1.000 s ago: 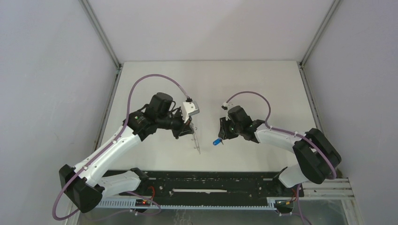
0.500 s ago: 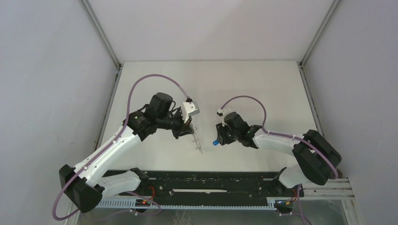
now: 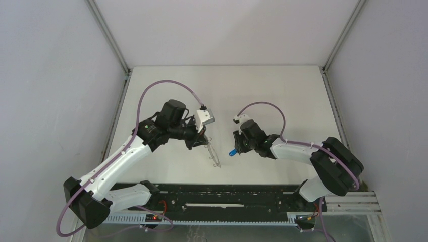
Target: Put the keys on the keyring
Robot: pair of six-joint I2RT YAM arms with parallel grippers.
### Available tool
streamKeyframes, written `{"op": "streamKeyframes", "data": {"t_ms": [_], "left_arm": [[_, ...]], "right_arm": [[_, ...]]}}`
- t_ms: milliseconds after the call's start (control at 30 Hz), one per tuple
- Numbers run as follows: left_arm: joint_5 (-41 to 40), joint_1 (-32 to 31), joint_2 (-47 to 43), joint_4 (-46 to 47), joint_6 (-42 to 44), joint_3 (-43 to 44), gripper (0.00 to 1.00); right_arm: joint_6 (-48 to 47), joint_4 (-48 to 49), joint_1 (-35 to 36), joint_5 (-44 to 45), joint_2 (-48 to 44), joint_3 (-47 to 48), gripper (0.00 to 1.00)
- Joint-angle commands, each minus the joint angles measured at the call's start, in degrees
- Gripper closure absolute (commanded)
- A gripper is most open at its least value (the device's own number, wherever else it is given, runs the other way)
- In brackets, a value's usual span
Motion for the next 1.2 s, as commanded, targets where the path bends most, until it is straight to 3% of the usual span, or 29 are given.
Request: {"op": "streamKeyframes", "data": {"t_ms": [0,467,900,1167], "left_arm": [[1.47,0.48,-1.48,1.4,-1.0,0.6,1.0],[1.13,0.43,-1.95,1.56,-1.1,0.11,1.0],[1.29,0.48,-2.32,1.69,-1.27,-0.1,1.0],[1.13,0.46,-2.67,1.7,-1.55,-0.44,1.0]], "right_arm": [[-1.46,1.89,-0.11,0.11,0.8,1.9,0.6],[-1.74,0.93,-0.26,-1.55,2.14,2.79,0.63],[-2.51,0.48,1.83,-1.24,-0.27,2.74,0.54],[-1.99,1.29,1.55,-1.32,2.51,2.76,0.59]]}}
